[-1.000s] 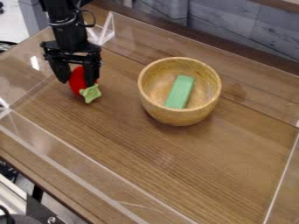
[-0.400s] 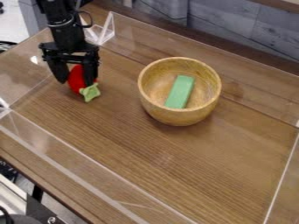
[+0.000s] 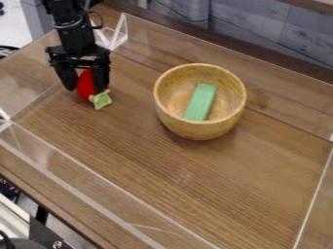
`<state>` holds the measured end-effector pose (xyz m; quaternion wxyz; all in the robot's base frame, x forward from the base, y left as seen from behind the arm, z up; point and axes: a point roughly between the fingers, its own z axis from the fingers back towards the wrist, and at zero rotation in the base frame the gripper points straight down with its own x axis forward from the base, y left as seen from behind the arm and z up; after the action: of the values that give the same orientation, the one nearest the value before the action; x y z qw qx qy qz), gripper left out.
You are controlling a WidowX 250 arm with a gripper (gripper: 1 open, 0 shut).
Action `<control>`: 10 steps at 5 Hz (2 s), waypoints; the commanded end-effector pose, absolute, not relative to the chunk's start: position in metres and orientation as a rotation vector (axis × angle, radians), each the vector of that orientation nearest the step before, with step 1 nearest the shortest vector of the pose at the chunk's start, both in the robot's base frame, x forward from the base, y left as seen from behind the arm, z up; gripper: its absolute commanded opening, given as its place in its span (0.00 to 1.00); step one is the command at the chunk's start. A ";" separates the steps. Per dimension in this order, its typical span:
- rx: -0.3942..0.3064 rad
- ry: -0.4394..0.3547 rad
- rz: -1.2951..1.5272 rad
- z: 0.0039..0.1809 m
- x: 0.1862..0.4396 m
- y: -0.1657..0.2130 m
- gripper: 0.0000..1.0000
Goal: Move the red fruit to the right
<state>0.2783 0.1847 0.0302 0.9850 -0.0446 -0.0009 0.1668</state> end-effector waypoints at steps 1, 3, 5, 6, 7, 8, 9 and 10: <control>-0.071 -0.028 0.375 0.034 0.282 0.206 1.00; -0.086 -0.008 0.441 0.026 0.275 0.212 1.00; -0.115 -0.065 0.330 0.069 0.279 0.203 0.00; -0.134 -0.109 0.310 0.102 0.276 0.194 0.00; -0.152 -0.137 0.270 0.126 0.275 0.173 0.00; -0.166 -0.161 0.254 0.135 0.274 0.154 1.00; -0.180 -0.182 0.236 0.141 0.272 0.134 0.00; -0.192 -0.193 0.207 0.152 0.273 0.104 0.00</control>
<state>0.2733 0.1016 0.1397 0.9866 -0.1031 -0.0774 0.1003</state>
